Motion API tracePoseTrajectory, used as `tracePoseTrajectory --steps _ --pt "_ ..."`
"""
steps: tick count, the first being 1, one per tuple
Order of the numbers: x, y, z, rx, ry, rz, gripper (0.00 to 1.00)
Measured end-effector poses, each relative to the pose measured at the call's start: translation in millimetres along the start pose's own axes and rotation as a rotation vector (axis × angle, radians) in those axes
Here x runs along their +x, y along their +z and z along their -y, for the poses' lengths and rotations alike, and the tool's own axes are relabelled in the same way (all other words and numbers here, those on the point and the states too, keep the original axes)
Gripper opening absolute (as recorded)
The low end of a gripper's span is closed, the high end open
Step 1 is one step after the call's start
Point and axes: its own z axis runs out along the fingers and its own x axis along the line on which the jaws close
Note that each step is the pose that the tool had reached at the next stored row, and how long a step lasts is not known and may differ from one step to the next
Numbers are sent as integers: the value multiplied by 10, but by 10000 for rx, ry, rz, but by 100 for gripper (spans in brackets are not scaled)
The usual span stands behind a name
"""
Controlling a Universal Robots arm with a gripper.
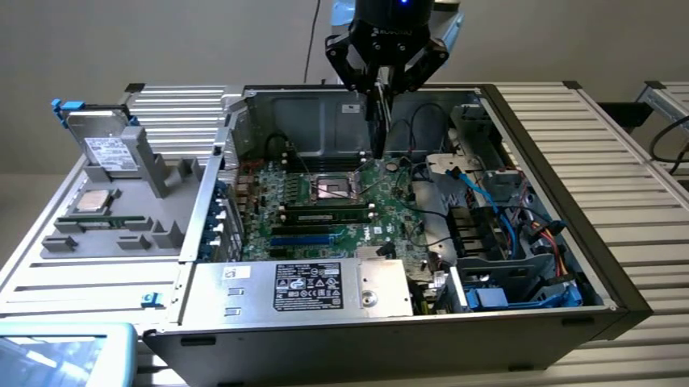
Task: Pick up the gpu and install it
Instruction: 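Pick up the gpu and move the gpu toward the slot, then insert the gpu into the slot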
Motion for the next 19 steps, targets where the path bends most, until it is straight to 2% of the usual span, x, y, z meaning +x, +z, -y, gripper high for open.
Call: tracePoseTrajectory --steps 13,19 --pt "1 0 0 -1 -5 0 28" --pt "1 4 0 19 -975 -93 28"
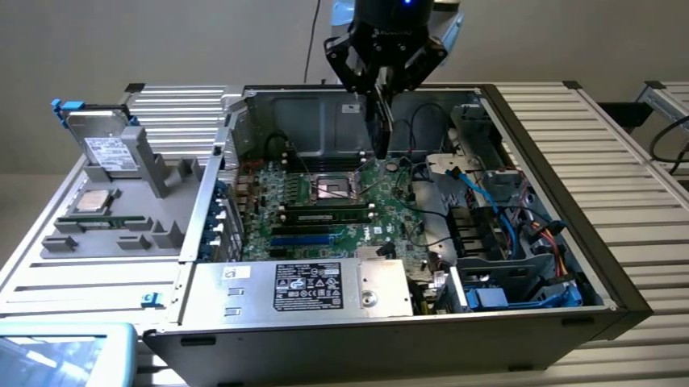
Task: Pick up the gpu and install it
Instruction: 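Insert the gpu into the slot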
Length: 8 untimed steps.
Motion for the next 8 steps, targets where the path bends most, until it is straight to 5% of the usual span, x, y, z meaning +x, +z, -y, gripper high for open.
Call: tracePoseTrajectory --steps 8 --pt "0 13 1 9 -1449 -121 28"
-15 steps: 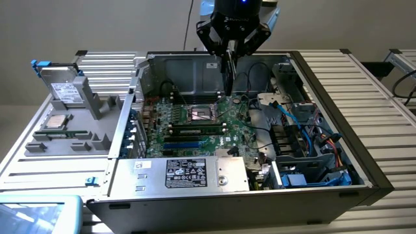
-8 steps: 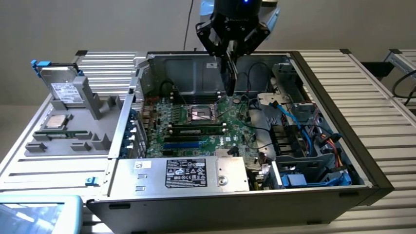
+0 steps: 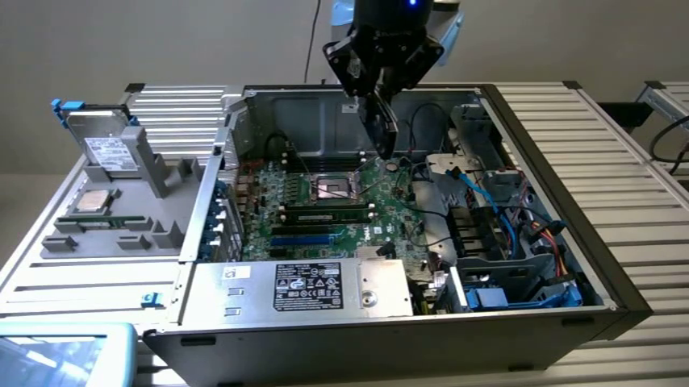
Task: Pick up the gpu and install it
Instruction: 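Insert the gpu into the slot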
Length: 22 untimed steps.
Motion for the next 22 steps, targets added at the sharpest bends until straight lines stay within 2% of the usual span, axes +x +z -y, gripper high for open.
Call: tracePoseTrajectory --steps 22 --pt "0 29 3 78 -3971 -385 28"
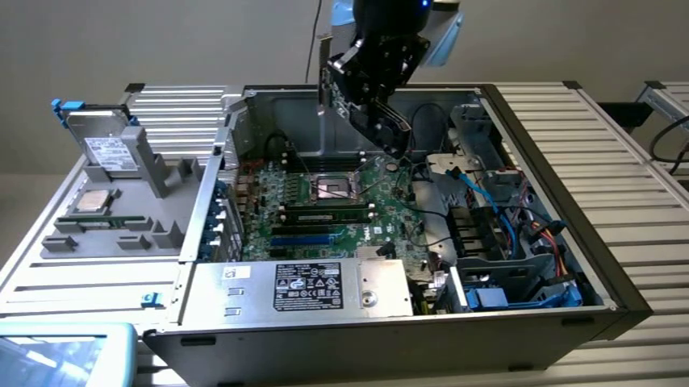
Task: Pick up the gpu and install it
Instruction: 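Insert the gpu into the slot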
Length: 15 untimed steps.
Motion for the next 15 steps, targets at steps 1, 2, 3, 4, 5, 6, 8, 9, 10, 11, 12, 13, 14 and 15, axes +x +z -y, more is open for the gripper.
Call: tracePoseTrajectory --steps 1,2,3,4,5,6,8,9,10,11,12,13,14,15 --pt "0 1 0 5 -194 -19 28" --pt "0 2 0 9 -374 -36 28" --pt "0 4 0 14 -548 -52 28" --pt "0 6 1 18 -727 -68 28" --pt "0 7 1 23 -911 -85 28" --pt "0 9 1 29 -1089 -100 28" --pt "0 11 1 39 -1453 -133 28" --pt "0 12 1 43 -1633 -151 28" --pt "0 14 1 48 -1817 -167 28" --pt "0 15 1 52 -1996 -184 28" --pt "0 16 2 57 -2175 -202 28" --pt "0 17 2 62 -2364 -219 28" --pt "0 19 2 66 -2550 -236 28" --pt "0 21 2 70 -2728 -253 28"
